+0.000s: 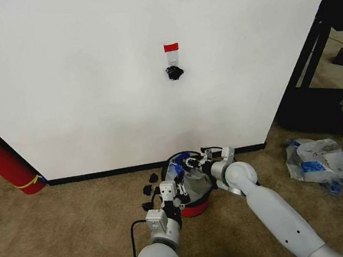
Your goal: Pick up the garbage bag from the wall and place it over the trash bin.
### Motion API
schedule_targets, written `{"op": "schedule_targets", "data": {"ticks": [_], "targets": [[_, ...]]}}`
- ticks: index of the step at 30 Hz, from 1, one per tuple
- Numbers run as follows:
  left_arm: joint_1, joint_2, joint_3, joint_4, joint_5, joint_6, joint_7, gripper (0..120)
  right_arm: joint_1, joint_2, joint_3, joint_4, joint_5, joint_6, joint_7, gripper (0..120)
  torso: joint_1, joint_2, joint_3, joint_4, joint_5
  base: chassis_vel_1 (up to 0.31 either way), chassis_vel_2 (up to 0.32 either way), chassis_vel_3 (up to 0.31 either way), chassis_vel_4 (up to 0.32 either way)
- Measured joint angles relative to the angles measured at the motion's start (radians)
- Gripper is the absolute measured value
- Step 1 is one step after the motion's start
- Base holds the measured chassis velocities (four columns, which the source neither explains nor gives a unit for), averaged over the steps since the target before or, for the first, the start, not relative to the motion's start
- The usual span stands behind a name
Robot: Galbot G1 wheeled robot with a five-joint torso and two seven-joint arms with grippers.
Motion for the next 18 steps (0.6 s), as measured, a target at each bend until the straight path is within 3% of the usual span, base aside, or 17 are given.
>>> {"op": "schedule_targets", "data": {"ticks": [1,4,18], "targets": [[0.000,0.002,-0.001,-0.002,0.000,0.000,0.000,0,-0.001,0.000,-0.001,0.000,-0.001,0.002,0.000,4,0.000,0.000,0.000,0.0001,0.0000,0.000,0.000,0.000,0.000],[0.001,0.003,-0.002,-0.002,-0.001,-0.001,0.000,0,-0.005,-0.004,-0.004,0.005,-0.001,0.007,0.000,0,0.000,0.000,0.000,0.0000,0.0001,0.000,0.000,0.000,0.000],[-0.043,-0.026,-0.002,0.046,-0.007,-0.008,-0.004,0,-0.034,-0.094,-0.001,0.128,-0.011,0.060,-0.008,0,0.000,0.000,0.000,0.0000,0.0001,0.000,0.000,0.000,0.000]]}}
